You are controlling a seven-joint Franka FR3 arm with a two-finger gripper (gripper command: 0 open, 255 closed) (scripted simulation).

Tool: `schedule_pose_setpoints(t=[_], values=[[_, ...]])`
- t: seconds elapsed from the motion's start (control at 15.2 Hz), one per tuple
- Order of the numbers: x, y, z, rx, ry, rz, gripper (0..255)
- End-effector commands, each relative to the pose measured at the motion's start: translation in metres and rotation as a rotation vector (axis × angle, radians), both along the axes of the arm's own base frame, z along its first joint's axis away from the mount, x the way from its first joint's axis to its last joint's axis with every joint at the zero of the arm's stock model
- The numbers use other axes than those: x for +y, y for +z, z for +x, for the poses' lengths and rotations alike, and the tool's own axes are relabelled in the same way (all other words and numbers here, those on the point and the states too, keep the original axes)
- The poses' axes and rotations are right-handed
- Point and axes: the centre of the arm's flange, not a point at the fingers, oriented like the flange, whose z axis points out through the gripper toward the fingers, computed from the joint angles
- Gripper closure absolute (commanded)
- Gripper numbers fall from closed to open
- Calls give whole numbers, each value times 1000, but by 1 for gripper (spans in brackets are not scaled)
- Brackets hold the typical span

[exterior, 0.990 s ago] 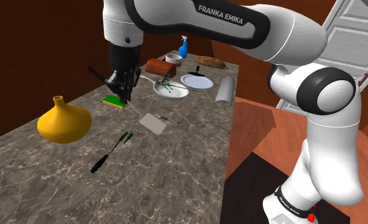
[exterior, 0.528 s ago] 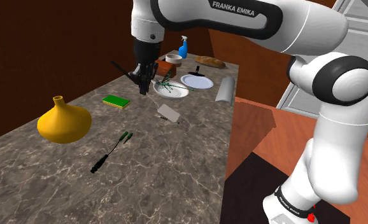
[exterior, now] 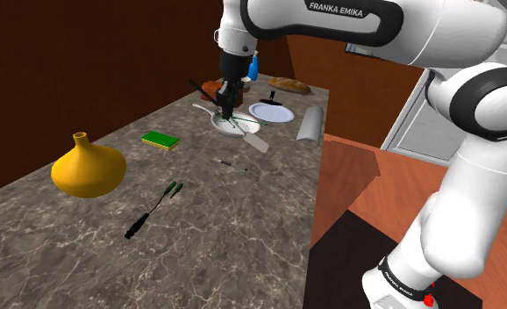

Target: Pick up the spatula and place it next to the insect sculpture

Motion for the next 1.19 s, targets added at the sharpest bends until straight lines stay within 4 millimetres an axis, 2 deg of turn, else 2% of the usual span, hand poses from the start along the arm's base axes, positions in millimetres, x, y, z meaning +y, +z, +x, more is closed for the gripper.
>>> schedule_pose_setpoints(t=[0.0,1.12], values=[[-27,2,3,0,1,0,255],[-249,2,40,0,1,0,255]])
